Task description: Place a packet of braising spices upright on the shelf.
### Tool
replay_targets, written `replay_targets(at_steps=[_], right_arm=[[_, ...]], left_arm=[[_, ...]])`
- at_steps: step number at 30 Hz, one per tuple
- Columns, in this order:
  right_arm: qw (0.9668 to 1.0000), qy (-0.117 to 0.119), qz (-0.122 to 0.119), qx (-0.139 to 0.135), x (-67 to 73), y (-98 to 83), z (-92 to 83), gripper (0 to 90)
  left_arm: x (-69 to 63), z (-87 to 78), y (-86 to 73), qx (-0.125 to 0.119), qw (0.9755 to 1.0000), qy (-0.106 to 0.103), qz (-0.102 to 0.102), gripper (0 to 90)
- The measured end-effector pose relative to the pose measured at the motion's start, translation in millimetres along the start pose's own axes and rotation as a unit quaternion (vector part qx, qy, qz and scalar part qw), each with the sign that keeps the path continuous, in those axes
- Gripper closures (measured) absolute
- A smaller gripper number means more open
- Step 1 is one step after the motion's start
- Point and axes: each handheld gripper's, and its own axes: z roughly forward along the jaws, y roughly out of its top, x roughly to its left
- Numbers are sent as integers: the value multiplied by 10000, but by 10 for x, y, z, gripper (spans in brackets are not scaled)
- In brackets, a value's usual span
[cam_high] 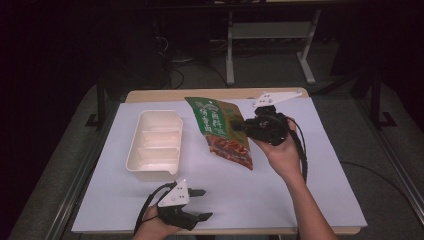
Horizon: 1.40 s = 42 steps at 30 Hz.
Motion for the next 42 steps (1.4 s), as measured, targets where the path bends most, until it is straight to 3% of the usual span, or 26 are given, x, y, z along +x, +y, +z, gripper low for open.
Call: replay_targets(at_steps=[16,29,42], right_arm=[[9981,443,-300,-291,286,391,341,897],[9958,710,-408,-416,449,542,596,897],[9917,1075,-507,-482,650,601,981,897]], left_arm=[[2,-50,-46,-85,10000,45,25,296],[-10,-45,-55,-72,10000,-3,52,297],[-42,-17,-50,-36,9999,-60,98,296]])
